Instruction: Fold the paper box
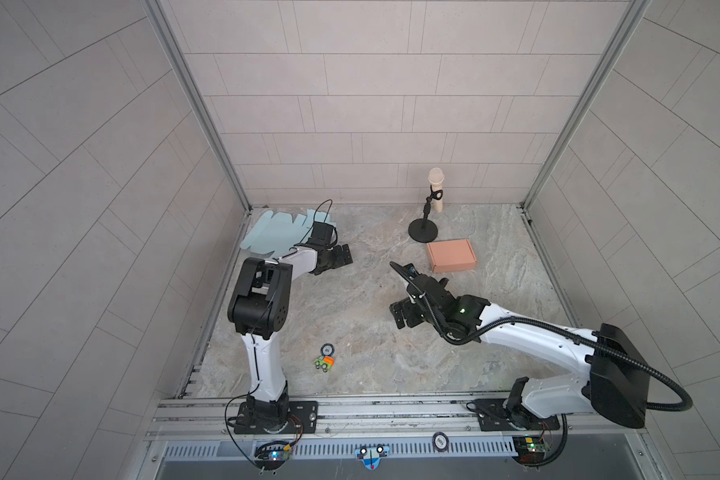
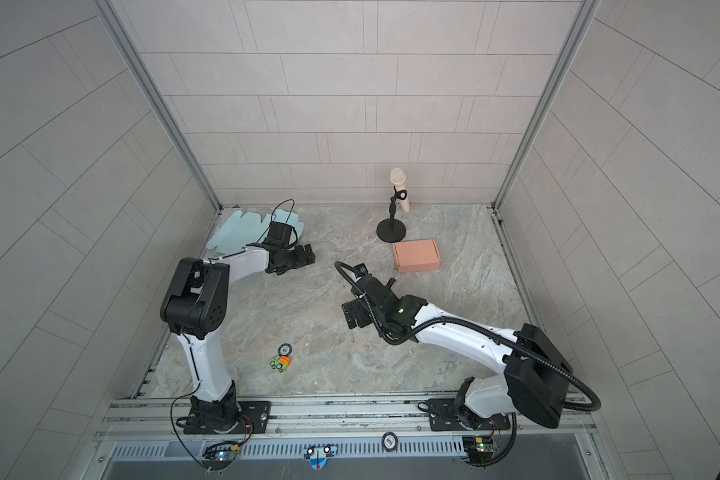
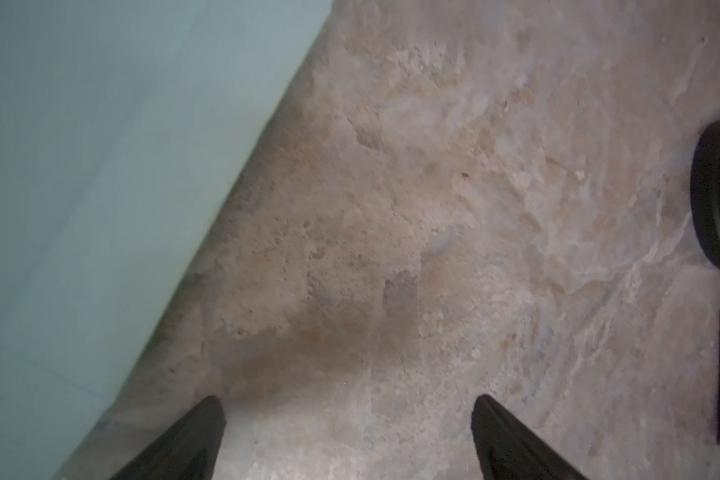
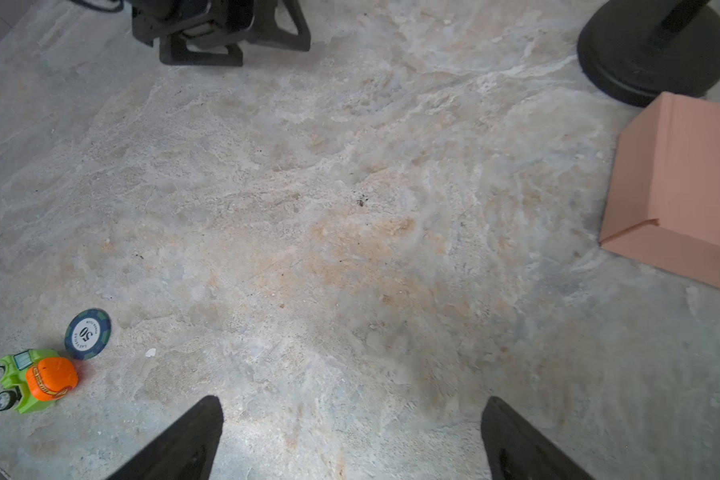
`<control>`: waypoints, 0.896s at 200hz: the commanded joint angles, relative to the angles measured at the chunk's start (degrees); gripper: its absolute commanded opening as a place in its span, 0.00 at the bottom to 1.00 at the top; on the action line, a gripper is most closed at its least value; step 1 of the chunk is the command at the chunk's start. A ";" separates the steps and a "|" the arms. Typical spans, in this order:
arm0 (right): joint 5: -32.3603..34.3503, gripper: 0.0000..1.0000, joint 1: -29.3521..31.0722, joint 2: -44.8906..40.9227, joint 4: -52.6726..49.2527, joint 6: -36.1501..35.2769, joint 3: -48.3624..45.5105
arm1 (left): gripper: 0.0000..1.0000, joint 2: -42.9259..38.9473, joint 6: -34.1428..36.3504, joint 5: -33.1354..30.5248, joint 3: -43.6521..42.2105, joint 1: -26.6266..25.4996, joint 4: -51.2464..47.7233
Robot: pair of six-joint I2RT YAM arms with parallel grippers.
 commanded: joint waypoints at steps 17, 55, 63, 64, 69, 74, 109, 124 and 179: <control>1.89 0.99 -3.80 -8.28 -4.82 -0.80 -3.37 | 0.96 -4.13 -1.25 1.54 -5.06 -1.40 0.59; 1.20 0.99 -5.73 -11.66 -4.26 0.19 -6.16 | 0.97 -6.95 -0.06 -1.87 -1.73 -0.99 -2.84; 0.72 0.99 -5.73 -11.16 -4.25 0.63 -6.05 | 0.97 -7.33 -2.18 -0.39 -3.15 0.02 0.00; 0.68 1.00 -5.71 -11.09 -4.25 0.70 -6.04 | 0.97 -7.41 -2.40 -0.17 -3.48 0.17 0.43; 0.14 0.99 -5.70 -10.69 -4.25 0.92 -5.88 | 0.96 -7.91 -4.33 0.55 -5.10 0.77 2.79; -0.32 0.99 -5.66 -10.35 -4.06 1.09 -5.80 | 0.95 -8.57 -5.90 0.94 -6.80 1.44 4.99; -1.89 1.00 -5.30 -9.91 -1.32 2.17 -7.47 | 0.88 -16.33 -12.54 1.22 -16.82 3.82 12.28; -1.87 0.99 -5.32 -9.70 -1.51 1.84 -7.49 | 0.86 -20.57 -12.83 -2.39 -18.79 4.63 10.08; -2.34 1.00 -5.32 -9.45 0.03 1.03 -7.70 | 0.80 -26.35 -17.12 -10.65 -23.92 11.94 8.06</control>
